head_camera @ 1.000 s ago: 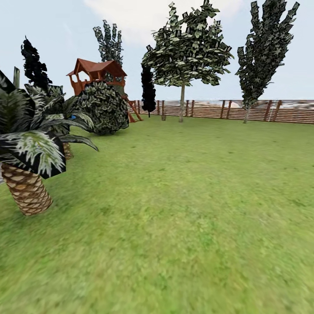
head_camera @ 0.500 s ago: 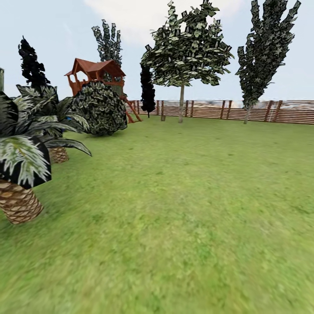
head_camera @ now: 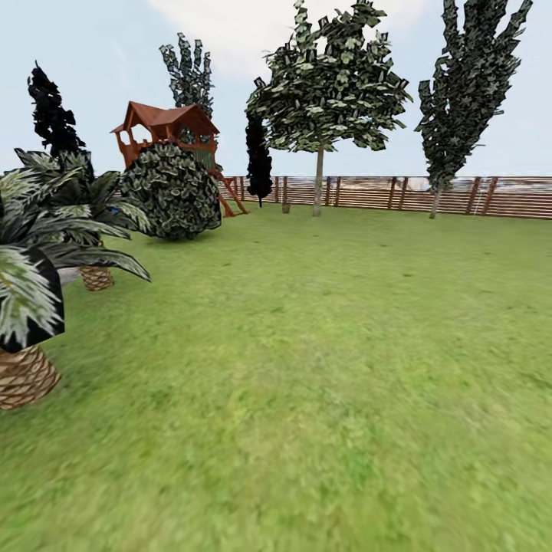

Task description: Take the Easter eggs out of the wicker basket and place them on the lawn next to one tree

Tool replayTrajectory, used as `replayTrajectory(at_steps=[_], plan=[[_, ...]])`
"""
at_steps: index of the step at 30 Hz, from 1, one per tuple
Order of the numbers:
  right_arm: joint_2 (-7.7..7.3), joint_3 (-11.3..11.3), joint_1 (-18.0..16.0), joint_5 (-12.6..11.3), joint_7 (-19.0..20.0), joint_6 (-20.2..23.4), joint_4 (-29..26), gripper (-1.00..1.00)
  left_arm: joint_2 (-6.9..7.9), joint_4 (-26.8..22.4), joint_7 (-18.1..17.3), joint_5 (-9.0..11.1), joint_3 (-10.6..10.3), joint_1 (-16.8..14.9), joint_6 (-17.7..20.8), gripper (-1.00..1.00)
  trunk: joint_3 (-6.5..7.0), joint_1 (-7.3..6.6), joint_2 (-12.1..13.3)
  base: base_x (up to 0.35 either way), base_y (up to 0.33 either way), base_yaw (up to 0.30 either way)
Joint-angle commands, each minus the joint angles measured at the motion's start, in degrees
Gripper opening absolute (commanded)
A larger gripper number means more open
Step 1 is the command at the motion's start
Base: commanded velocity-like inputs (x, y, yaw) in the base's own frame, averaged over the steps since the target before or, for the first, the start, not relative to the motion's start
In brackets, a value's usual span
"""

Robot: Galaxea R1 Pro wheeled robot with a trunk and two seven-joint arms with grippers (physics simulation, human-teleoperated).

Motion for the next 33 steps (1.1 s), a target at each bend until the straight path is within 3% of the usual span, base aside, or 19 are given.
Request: replayTrajectory(at_steps=[1,17,33], plan=[[0.00,-0.06,-0.06,-0.31,0.14,-0.31,0.12,1.00,0.03,-0.04,0.08,0.26,0.00,0.01,-0.10,1.00,-0.06,0.04,-0.03,0.334,-0.104,0.000],[0.00,-0.06,-0.06,-0.31,0.14,-0.31,0.12,1.00,1.07,-0.04,0.17,0.42,0.00,0.00,-0.16,1.00,-0.06,0.04,-0.03,0.334,-0.100,0.000],[0.00,-0.06,-0.06,-0.30,0.14,-0.31,0.12,1.00,1.10,-0.04,0.14,0.43,0.00,0.02,-0.27,1.00,-0.06,0.04,-0.03,0.328,-0.138,0.000]])
